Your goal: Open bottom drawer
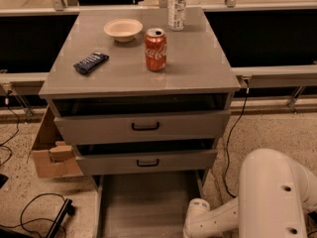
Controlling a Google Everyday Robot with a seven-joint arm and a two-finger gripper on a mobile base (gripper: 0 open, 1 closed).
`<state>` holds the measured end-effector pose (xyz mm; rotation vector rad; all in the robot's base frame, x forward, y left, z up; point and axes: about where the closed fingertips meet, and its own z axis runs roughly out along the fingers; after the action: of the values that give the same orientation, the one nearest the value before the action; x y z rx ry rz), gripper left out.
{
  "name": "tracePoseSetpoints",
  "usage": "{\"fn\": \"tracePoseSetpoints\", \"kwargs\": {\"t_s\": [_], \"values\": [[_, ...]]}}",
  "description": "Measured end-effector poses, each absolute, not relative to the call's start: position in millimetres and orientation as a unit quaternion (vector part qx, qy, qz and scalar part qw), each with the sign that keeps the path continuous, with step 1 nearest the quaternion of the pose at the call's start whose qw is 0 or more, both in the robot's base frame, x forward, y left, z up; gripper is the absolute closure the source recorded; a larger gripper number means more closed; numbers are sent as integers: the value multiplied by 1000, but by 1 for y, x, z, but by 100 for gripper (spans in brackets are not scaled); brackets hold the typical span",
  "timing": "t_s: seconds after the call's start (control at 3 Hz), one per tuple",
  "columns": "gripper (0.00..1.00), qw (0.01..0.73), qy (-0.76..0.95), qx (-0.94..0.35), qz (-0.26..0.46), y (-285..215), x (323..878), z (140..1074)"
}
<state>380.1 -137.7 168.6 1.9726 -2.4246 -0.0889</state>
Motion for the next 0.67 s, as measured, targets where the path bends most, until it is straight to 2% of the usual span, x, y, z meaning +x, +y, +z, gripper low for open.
{"fn": "tracePoseSetpoints", "kwargs": {"t_s": [0.33, 0.67], "values": [[100, 7, -775, 631, -28, -138, 380, 169], [100, 8, -776, 630, -28, -138, 379, 169]]}}
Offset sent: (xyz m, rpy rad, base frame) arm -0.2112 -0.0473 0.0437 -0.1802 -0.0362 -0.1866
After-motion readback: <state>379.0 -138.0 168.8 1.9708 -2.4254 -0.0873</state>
